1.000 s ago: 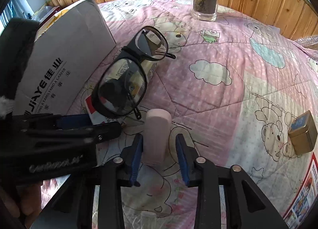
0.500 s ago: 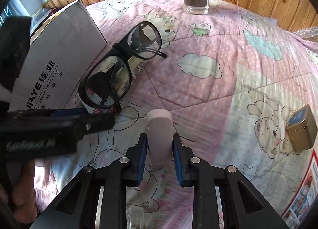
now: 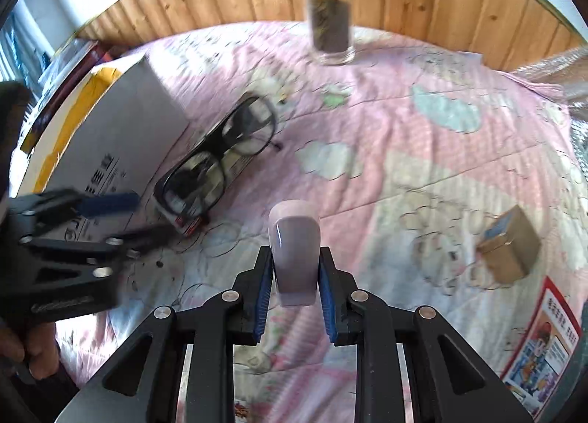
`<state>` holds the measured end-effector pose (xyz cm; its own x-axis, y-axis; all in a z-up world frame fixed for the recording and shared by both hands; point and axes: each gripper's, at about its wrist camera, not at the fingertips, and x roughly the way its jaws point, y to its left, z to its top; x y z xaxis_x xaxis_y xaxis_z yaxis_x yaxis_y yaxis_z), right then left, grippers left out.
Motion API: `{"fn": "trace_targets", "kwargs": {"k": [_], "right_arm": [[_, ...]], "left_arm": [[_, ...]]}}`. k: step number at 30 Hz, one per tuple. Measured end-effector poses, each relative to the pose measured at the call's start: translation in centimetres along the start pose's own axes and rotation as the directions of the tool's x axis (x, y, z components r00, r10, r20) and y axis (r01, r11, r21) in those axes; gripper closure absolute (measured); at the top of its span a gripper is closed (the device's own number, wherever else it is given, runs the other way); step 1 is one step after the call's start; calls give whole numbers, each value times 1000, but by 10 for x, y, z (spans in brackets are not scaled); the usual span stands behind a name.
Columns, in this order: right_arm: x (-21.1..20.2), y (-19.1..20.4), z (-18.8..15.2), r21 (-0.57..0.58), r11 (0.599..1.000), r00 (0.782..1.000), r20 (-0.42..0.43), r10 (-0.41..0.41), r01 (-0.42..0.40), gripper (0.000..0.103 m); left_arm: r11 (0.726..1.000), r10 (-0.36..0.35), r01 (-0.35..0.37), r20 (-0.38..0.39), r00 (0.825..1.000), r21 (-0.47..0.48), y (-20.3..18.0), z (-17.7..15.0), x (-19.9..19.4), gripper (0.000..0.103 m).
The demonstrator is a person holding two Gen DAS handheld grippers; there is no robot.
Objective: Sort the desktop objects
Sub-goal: 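Lift the glasses with the left tool while the right tool lifts the stapler, then carry the glasses and stapler with both tools over the yellow-lined cardboard box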
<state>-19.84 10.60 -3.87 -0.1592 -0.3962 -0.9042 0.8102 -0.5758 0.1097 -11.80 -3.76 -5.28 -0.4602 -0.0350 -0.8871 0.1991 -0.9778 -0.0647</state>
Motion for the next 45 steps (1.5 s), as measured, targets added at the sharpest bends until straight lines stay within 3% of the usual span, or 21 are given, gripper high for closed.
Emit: {"fn": "trace_targets", "kwargs": {"k": [3,6,8,9,19,30,45], "right_arm": [[-3,2,-5,25,1000,1000,8,-2,1,77],[10,17,10,22,1000,1000,1,1,-1,78],[10,13,13,13,1000,1000,-6,3,-3,78],[10,12,13,10,1000,1000,-8,3,-2,78],[8,10,10,4,1000,1000,1,-2,2,78],[-22,24,7,49,998,998,66,21,-25,78],[-63,82,10,15,1000,986,167,23,-26,77]], "left_arm": [[999,45,-45,10,999,20,-3,22,23,41],[1000,11,-12,-32,999,-15,-11,41,57,43],[1000,-11,10,-58,998,-24,-9,42,71,62],[1000,11,-12,-45,999,-26,-11,42,74,74],[985,-100,102,21,995,-140,8,38,42,76],[993,-88,92,49,995,-77,-4,16,-12,76],[991,-121,127,129,984,-36,5,-8,-73,76]]}}
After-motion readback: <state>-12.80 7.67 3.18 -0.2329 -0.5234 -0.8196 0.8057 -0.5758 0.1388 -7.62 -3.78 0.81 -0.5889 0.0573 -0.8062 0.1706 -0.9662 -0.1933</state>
